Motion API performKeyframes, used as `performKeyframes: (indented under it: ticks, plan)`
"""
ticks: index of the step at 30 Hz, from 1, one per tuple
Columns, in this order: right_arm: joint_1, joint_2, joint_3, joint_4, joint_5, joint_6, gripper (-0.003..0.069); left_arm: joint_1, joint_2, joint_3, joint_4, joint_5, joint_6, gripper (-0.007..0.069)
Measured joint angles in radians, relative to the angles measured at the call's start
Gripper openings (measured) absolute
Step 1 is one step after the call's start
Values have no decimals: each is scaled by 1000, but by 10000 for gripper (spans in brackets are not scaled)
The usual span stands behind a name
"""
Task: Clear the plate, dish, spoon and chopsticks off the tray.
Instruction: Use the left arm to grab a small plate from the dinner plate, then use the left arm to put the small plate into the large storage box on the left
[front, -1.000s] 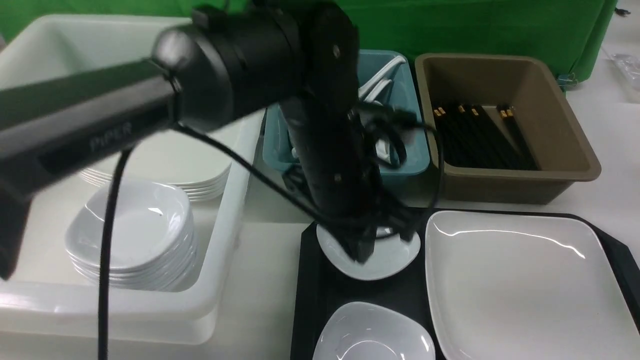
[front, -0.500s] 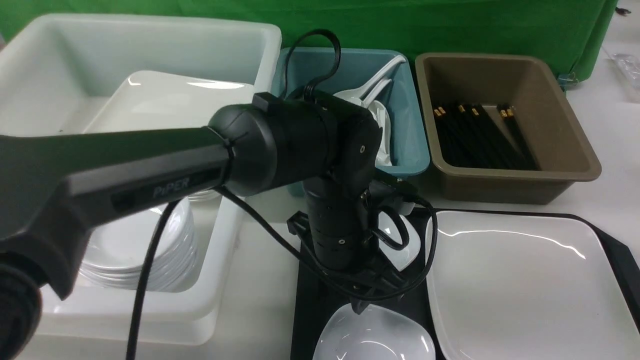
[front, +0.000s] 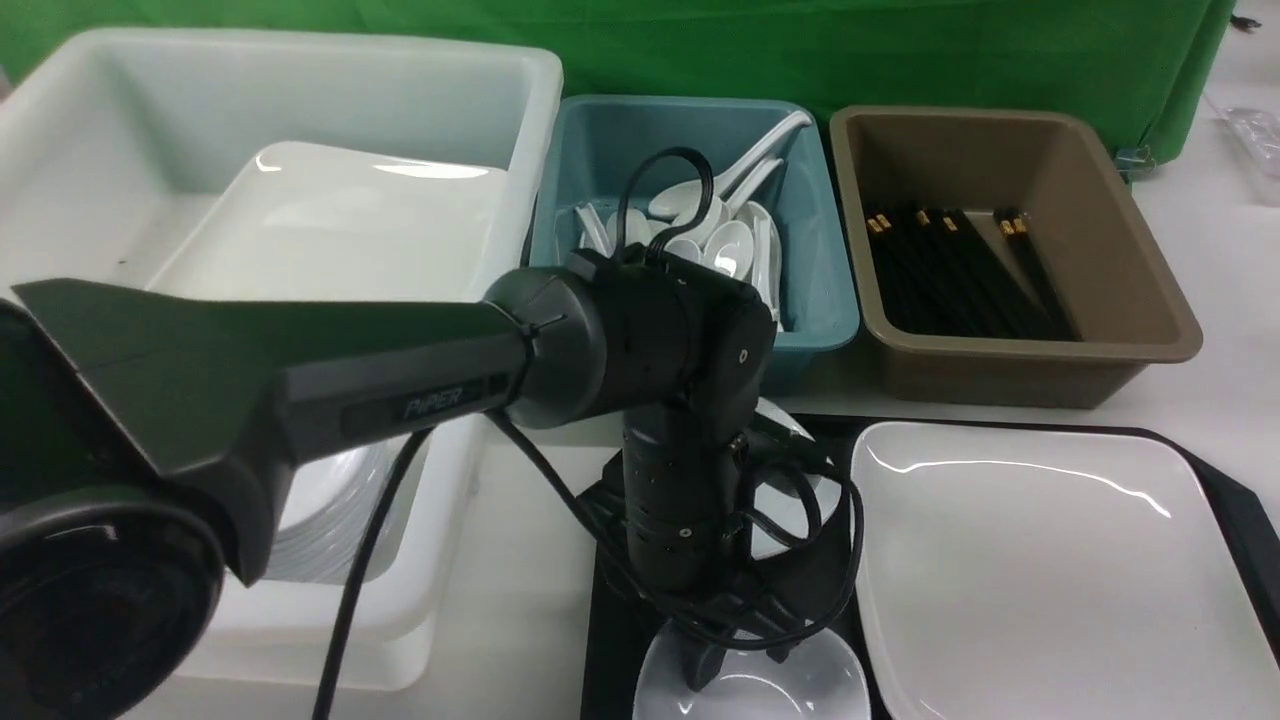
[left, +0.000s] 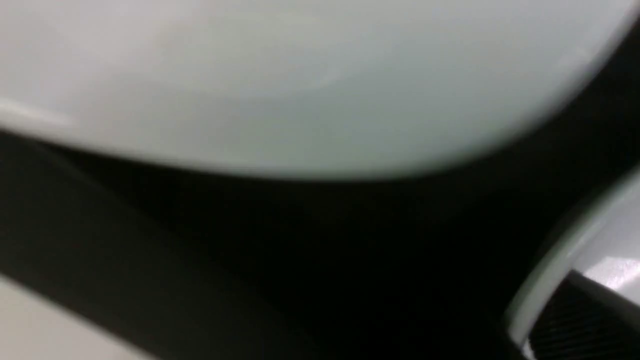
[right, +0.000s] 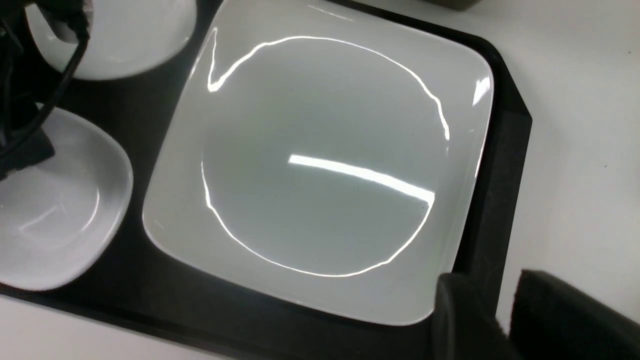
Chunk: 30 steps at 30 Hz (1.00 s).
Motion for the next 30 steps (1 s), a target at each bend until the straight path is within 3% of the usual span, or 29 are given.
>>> performKeyframes:
  ticks: [8, 14, 17, 23, 24, 25, 26, 28, 30]
  plan:
    - [0, 0, 0, 0, 0, -1, 196, 0, -130, 0, 14, -9, -9, 24]
    - [0, 0, 0, 0, 0, -3, 196, 23, -337, 0, 26, -24, -45, 20]
    - [0, 0, 0, 0, 0, -3, 196, 81, -446, 0, 9, -22, -57, 20]
    - [0, 0, 0, 0, 0, -4, 196, 348, -646, 49, -36, -28, -105, 20]
    - [0, 0, 0, 0, 0, -4, 196, 448, -693, 94, -62, -49, -107, 20]
    - [0, 0, 0, 0, 0, -4, 196, 448, -699, 94, -65, -53, -107, 20]
    - [0, 0, 0, 0, 0, -4, 196, 550, -741, 154, -88, -83, -107, 20]
    - [0, 0, 0, 0, 0, -4, 196, 624, -776, 207, -114, -111, -107, 20]
    - [0, 0, 0, 0, -1, -4, 197, 776, -815, 334, -166, -161, -107, 20]
